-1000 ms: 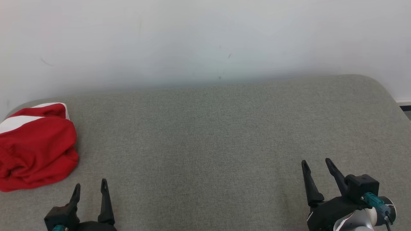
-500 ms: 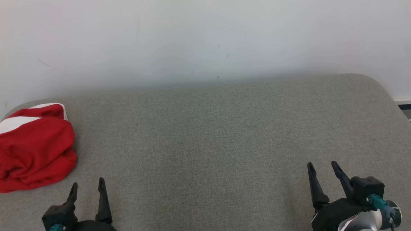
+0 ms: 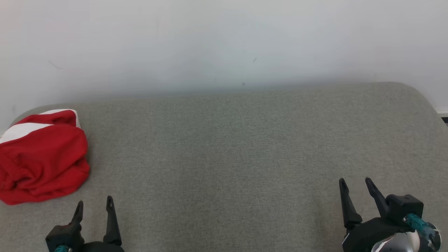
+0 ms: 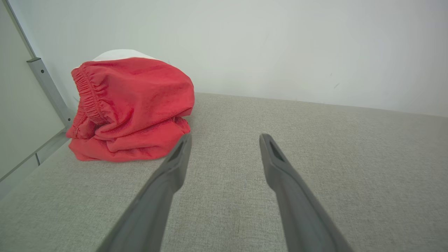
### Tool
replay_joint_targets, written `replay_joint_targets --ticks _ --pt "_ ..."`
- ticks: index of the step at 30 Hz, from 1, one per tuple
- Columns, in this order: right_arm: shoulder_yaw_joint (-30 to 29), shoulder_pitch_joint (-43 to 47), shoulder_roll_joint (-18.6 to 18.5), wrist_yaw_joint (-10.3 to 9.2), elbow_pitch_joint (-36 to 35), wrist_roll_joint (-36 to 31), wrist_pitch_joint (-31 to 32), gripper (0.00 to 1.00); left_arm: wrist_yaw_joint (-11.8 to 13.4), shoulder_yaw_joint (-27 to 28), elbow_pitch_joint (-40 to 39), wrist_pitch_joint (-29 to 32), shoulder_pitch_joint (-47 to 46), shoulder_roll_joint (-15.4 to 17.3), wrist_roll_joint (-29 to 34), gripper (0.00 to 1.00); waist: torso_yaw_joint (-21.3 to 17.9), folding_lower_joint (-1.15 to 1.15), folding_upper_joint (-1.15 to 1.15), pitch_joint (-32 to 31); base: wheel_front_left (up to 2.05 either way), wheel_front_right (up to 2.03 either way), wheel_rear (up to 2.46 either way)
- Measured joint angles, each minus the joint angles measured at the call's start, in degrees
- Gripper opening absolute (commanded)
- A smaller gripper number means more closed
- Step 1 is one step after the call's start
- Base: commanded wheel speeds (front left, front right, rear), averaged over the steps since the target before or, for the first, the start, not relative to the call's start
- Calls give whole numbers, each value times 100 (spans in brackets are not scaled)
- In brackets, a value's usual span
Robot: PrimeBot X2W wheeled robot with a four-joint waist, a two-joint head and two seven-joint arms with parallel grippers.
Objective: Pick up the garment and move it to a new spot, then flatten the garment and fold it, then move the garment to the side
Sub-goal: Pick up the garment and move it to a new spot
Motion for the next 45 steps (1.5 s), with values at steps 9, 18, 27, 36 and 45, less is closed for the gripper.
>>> replay_joint_targets --ticks 9,18,27,36,45 --pt "-19 76 4 0 -43 0 24 100 0 -82 -49 62 -2 -8 -4 100 396 0 0 -10 0 0 0" --pt "66 76 37 0 -57 -1 75 100 0 26 -164 74 19 -9 -34 100 1026 0 0 -41 0 0 0" --pt "151 76 80 7 -23 -1 120 100 0 109 -241 77 146 -8 1 100 1671 0 0 -89 0 0 0" --pt "193 160 110 9 -53 -1 119 100 0 59 -249 148 217 -5 -2 100 2403 0 0 -149 0 0 0" --pt "411 126 225 88 -9 -9 124 100 1 263 -361 175 296 7 -2 100 2874 0 0 -233 0 0 0"
